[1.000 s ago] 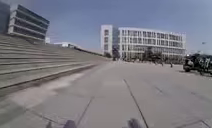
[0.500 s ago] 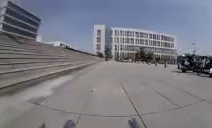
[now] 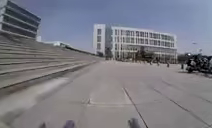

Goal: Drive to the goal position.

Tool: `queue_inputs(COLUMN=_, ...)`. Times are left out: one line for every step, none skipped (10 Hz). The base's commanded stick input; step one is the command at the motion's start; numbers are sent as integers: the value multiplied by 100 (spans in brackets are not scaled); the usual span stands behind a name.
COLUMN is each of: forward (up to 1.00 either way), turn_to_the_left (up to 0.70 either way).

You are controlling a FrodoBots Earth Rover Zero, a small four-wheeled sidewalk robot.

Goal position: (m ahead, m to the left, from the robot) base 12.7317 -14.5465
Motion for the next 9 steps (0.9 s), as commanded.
queue_inputs(forward=100, turn_to_the_left=-27)
queue_inputs(forward=100, turn_to_the_left=-24)
queue_inputs(forward=100, turn_to_the_left=0)
queue_inputs(forward=100, turn_to_the_left=0)
queue_inputs(forward=100, turn_to_the_left=0)
queue_inputs(forward=100, turn_to_the_left=0)
queue_inputs(forward=100, turn_to_the_left=0)
queue_inputs(forward=100, turn_to_the_left=0)
queue_inputs(forward=100, turn_to_the_left=-3)
